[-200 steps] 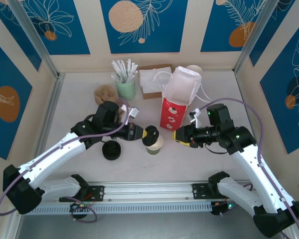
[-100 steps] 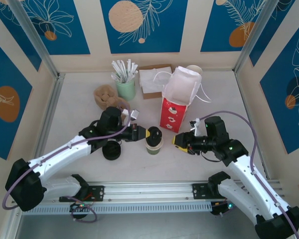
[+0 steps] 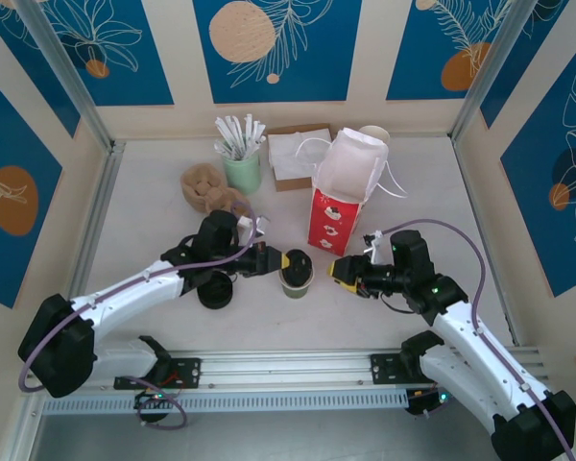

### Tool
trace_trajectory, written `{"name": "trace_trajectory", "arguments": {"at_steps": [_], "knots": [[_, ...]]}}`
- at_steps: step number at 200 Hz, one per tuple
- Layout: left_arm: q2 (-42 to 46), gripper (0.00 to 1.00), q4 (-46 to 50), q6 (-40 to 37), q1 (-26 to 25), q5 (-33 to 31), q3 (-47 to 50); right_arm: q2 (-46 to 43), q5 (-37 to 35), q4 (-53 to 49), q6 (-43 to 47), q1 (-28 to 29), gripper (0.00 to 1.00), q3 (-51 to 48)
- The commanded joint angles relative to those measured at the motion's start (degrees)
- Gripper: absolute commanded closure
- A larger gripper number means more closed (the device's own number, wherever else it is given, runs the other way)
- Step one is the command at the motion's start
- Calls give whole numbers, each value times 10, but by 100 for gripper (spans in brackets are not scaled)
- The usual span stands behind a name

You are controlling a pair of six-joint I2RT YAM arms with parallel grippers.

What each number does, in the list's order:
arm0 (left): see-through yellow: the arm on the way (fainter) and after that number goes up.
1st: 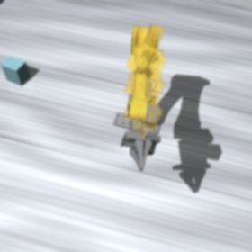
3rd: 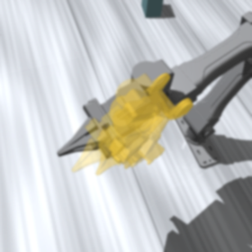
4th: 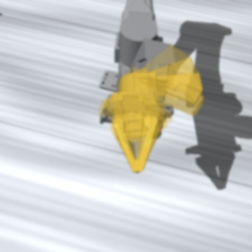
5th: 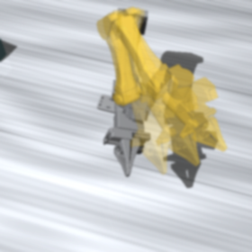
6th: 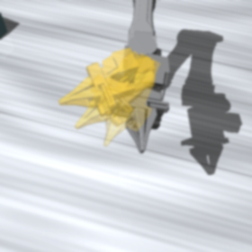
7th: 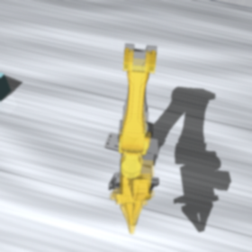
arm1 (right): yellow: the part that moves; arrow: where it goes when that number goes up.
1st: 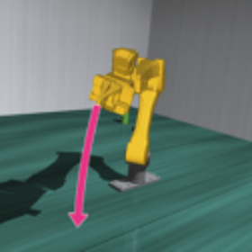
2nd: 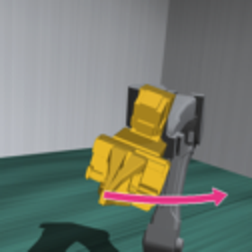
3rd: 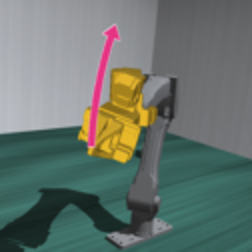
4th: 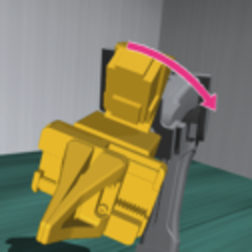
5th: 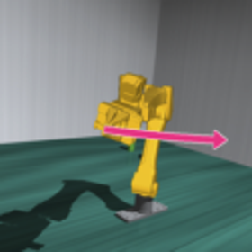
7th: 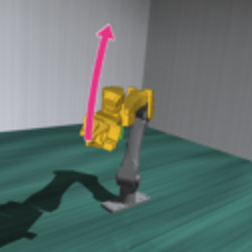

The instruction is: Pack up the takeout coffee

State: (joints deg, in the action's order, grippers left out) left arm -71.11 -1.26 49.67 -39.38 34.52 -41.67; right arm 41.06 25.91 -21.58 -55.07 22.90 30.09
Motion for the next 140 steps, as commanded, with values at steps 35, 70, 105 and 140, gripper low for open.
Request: {"name": "trace_trajectory", "arguments": {"at_steps": [35,70,105,140], "knots": [[-5,83,-26,18,14,11,23,23,22,47,17,3,48,-13],[-17,73,-18,17,16,12,19,43,15,56,20,5,48,-9],[-21,67,-14,9,17,5,15,64,12,68,20,6,48,-8],[-32,65,-16,4,17,11,11,79,6,85,17,14,48,-8]]}}
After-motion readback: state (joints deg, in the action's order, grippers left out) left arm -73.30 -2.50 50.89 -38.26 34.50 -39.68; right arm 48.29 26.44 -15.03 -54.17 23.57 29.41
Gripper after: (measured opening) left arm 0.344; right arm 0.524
